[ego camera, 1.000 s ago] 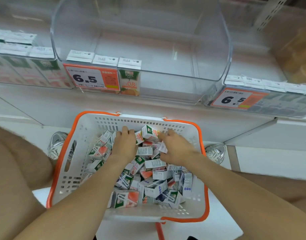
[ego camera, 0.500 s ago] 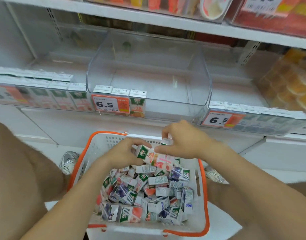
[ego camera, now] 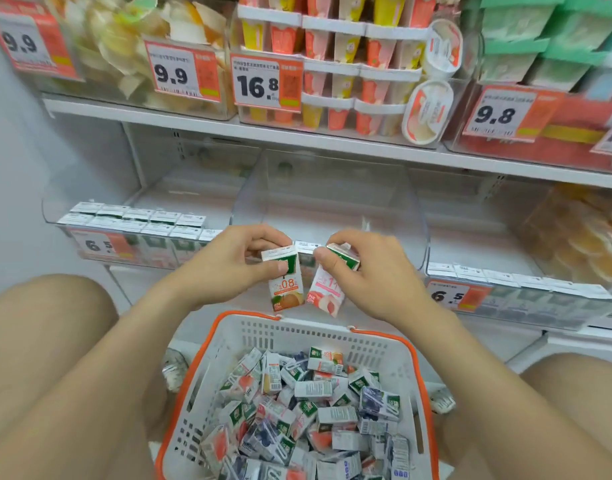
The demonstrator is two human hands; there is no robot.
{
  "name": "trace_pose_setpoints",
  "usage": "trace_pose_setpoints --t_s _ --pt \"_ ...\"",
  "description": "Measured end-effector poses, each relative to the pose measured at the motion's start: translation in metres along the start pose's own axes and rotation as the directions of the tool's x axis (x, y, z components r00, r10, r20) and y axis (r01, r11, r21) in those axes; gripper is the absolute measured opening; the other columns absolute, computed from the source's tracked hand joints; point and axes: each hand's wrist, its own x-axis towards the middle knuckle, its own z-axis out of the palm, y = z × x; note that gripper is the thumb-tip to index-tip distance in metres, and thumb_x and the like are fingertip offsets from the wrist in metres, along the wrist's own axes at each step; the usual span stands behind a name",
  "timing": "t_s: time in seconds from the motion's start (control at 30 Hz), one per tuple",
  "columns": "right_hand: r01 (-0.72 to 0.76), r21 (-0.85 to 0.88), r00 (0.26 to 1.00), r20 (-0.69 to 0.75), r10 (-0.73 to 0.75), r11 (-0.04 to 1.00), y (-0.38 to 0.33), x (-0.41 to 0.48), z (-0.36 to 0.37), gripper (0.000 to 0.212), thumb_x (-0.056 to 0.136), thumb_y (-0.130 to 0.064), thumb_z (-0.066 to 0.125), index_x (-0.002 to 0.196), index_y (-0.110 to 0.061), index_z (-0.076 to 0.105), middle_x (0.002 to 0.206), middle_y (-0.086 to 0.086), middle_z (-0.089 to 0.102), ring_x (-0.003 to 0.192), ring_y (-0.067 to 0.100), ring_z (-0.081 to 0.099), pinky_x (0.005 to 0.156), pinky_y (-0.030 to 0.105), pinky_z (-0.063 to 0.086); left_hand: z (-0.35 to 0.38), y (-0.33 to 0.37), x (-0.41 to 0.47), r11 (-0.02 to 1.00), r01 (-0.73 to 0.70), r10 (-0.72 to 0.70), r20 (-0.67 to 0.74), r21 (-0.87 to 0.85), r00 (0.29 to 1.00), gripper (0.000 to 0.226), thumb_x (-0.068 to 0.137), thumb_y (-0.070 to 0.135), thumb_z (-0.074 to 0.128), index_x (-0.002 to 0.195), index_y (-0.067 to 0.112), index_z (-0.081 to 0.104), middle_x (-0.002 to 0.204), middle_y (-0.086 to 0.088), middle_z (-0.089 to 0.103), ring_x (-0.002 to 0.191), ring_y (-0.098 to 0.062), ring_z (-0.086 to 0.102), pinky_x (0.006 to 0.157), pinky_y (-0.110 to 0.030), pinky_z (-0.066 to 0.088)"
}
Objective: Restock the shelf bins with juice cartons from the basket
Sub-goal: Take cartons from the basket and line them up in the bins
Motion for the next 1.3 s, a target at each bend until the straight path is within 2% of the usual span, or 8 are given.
trace_pose_setpoints --t_s 0.23,0.3,0.37,0.43,0.57,0.73,1.03,1.3 --pt "0.124 0.228 0.977 -0.196 -0.079 0.966 -0.056 0.024 0.024 0.034 0.097 -0.049 0.068 0.125 -0.031 0.069 0.108 -0.011 0.066 0.100 0.007 0.061 0.089 0.012 0.043 -0.080 0.001 0.011 0.996 -0.084 0.068 -0.329 -0.032 0.942 0.031 0.104 0.006 0.061 0.128 0.026 0.061 0.126 0.001 0.069 0.110 -0.018 0.071 0.100 -0.048 0.058" --pt "0.126 0.309 0.976 -0.207 -0.063 0.943 -0.079 0.037 0.033 0.038 0.095 -0.043 0.073 0.130 -0.029 0.068 0.118 -0.010 0.069 0.108 0.009 0.064 0.094 0.023 0.052 -0.094 -0.005 0.016 0.993 -0.055 0.098 -0.482 0.104 0.870 0.033 0.105 0.011 0.057 0.135 0.027 0.058 0.134 0.006 0.063 0.116 -0.013 0.064 0.103 -0.040 0.053" --pt "0.117 0.304 0.978 -0.202 -0.056 0.946 -0.100 0.056 0.042 0.044 0.095 -0.039 0.075 0.135 -0.024 0.068 0.127 -0.005 0.070 0.118 0.012 0.062 0.100 0.007 0.040 -0.103 -0.011 0.019 0.971 0.020 0.127 -0.588 0.237 0.798 0.038 0.105 0.010 0.055 0.141 0.022 0.052 0.137 0.004 0.058 0.113 -0.011 0.059 0.095 -0.022 0.047" --pt "0.102 0.254 0.987 -0.148 -0.066 0.962 -0.118 0.080 0.052 0.048 0.096 -0.035 0.075 0.141 -0.020 0.064 0.134 0.000 0.067 0.125 0.017 0.058 0.101 0.003 0.029 -0.113 -0.020 0.024 0.922 0.092 0.160 -0.585 0.377 0.795 0.045 0.102 0.006 0.057 0.145 0.017 0.048 0.137 0.000 0.057 0.111 -0.015 0.060 0.093 -0.015 0.046" --pt "0.183 -0.199 0.982 0.092 -0.167 0.963 -0.140 0.127 0.070 0.053 0.096 0.000 0.061 0.147 -0.012 0.049 0.136 0.012 0.055 0.112 0.039 0.062 0.084 0.044 0.052 -0.140 -0.039 0.040 0.848 0.208 0.078 -0.503 0.487 0.861 0.054 0.097 0.007 0.066 0.147 0.018 0.048 0.143 -0.009 0.057 0.129 -0.036 0.056 0.103 -0.050 0.053" --pt "0.332 -0.600 0.941 0.260 -0.214 0.728 -0.147 0.166 0.100 0.027 0.105 -0.030 0.061 0.124 -0.011 0.056 0.117 0.012 0.066 0.114 0.034 0.053 0.077 0.041 0.037 -0.156 -0.047 0.053 0.740 0.248 0.015 -0.384 0.625 0.923 0.062 0.095 0.008 0.069 0.152 0.013 0.045 0.149 -0.011 0.055 0.138 -0.036 0.049 0.110 -0.045 0.044" --pt "0.406 -0.622 0.822 0.569 0.030 0.670 -0.149 0.181 0.119 0.024 0.097 -0.005 0.048 0.078 -0.018 0.044 0.081 -0.002 0.048 0.100 0.028 0.044 0.111 0.057 0.020 -0.147 -0.042 0.056 0.774 0.175 0.065 -0.352 0.608 0.934 0.054 0.096 -0.001 0.066 0.145 0.014 0.047 0.137 -0.009 0.053 0.103 -0.018 0.050 0.094 -0.038 0.046" --pt "0.455 -0.576 0.843 0.525 -0.119 0.679 -0.138 0.164 0.108 0.005 0.095 -0.014 0.049 0.093 -0.018 0.049 0.092 0.002 0.052 0.129 0.035 0.036 0.113 0.056 0.020 -0.129 -0.030 0.048 0.832 0.219 0.035 -0.444 0.509 0.896 0.056 0.099 -0.002 0.062 0.148 0.023 0.047 0.137 -0.012 0.043 0.095 -0.016 0.042 0.078 -0.022 0.039"
